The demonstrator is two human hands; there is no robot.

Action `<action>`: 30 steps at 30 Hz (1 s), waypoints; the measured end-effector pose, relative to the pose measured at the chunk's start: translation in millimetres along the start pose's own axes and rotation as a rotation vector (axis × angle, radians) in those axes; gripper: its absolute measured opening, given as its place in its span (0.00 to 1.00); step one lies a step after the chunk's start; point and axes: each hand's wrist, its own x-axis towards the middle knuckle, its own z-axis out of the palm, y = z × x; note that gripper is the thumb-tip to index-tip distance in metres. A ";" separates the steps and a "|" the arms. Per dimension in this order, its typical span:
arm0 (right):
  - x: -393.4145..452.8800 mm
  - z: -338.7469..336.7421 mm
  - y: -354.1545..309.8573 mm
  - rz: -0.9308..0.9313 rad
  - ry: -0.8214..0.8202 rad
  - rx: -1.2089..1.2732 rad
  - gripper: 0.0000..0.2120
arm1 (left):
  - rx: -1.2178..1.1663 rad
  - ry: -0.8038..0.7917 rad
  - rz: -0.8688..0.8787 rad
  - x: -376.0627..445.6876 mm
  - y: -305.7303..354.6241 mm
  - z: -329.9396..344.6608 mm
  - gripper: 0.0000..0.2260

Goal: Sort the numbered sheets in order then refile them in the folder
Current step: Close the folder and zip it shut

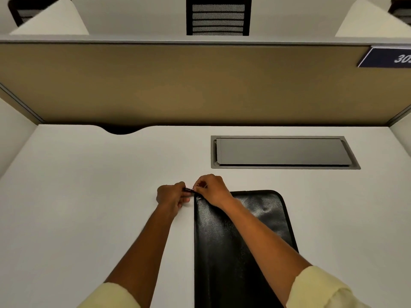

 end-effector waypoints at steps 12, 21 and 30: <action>-3.9 -2.4 -5.8 0.055 0.012 -0.021 0.04 | 0.050 -0.032 0.030 -2.7 -6.7 -0.2 0.12; 0.6 4.9 -19.5 0.212 0.176 -0.062 0.06 | -0.062 -0.030 0.036 -13.4 -7.3 0.8 0.06; -0.9 -42.9 9.7 0.465 0.138 -0.279 0.24 | -0.101 -0.019 0.007 -13.6 -13.0 -6.0 0.07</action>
